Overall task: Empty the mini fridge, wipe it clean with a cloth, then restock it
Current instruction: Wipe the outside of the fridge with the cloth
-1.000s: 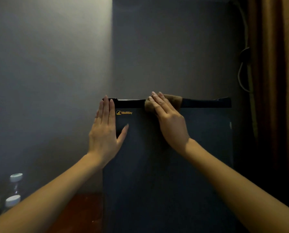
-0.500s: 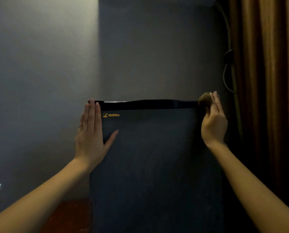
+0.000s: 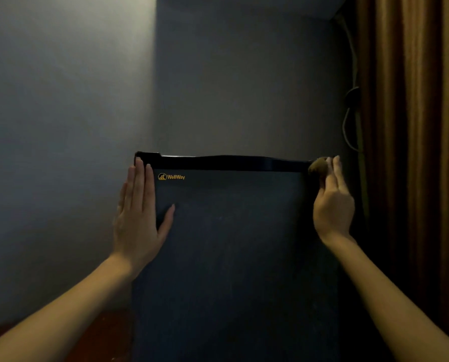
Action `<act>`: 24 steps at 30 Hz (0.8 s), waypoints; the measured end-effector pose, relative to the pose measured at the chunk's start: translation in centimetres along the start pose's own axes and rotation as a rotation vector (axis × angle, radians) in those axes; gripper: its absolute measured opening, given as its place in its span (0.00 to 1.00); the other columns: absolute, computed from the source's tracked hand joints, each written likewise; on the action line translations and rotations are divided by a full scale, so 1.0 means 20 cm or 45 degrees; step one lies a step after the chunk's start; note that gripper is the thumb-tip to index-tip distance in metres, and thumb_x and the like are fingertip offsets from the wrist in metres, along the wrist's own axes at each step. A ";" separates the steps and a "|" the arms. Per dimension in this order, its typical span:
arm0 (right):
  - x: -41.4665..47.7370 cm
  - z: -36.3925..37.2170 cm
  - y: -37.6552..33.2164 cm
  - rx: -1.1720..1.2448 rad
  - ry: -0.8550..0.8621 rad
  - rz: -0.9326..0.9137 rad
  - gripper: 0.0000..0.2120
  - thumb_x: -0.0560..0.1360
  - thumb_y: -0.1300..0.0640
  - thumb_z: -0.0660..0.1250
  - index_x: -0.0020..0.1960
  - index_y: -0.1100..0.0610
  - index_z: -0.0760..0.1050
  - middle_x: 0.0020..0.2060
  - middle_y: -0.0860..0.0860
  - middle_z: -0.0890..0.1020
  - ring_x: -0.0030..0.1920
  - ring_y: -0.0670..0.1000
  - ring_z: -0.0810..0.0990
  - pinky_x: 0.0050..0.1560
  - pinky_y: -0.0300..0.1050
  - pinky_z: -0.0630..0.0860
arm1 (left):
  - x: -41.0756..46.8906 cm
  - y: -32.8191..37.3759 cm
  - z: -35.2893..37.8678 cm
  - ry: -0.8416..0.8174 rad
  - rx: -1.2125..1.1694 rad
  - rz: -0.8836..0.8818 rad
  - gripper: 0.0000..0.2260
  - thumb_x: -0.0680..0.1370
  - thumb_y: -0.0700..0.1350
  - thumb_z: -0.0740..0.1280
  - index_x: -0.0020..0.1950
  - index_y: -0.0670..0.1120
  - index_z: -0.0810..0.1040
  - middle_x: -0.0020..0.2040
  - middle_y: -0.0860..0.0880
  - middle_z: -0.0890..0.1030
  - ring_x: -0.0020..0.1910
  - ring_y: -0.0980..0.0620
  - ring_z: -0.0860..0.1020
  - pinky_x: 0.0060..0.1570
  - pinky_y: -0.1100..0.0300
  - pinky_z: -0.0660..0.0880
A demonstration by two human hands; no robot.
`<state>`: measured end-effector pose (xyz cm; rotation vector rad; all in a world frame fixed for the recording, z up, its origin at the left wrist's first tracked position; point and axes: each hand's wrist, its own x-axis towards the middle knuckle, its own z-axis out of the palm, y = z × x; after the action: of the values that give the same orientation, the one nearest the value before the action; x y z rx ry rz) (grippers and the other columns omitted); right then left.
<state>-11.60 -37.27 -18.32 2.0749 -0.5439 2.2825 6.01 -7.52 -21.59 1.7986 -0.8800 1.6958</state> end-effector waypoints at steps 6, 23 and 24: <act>0.05 -0.07 -0.17 0.136 0.056 0.051 0.21 0.80 0.62 0.57 0.73 0.60 0.66 0.66 0.59 0.73 0.66 0.59 0.72 0.64 0.52 0.71 | -0.07 0.01 -0.02 -0.075 0.064 -0.030 0.33 0.81 0.57 0.50 0.78 0.36 0.48 0.79 0.41 0.46 0.78 0.45 0.46 0.76 0.51 0.50; -0.21 0.28 -1.13 0.579 -0.170 -0.963 0.13 0.78 0.63 0.63 0.60 0.58 0.80 0.61 0.51 0.80 0.64 0.52 0.76 0.60 0.49 0.74 | -0.38 0.07 0.04 -0.032 -0.186 -0.186 0.25 0.82 0.45 0.51 0.78 0.38 0.53 0.78 0.41 0.54 0.78 0.46 0.53 0.75 0.48 0.55; -0.23 0.27 -1.07 0.537 -0.190 -1.046 0.15 0.77 0.63 0.63 0.62 0.58 0.79 0.62 0.52 0.79 0.64 0.53 0.76 0.61 0.49 0.73 | -0.38 0.07 0.04 -0.030 -0.193 -0.183 0.26 0.81 0.45 0.52 0.78 0.39 0.52 0.79 0.41 0.54 0.78 0.46 0.53 0.75 0.49 0.54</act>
<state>-0.76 -17.58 -17.15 2.0545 0.7344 1.8325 5.39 -8.12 -29.36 1.7394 -0.8436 1.4814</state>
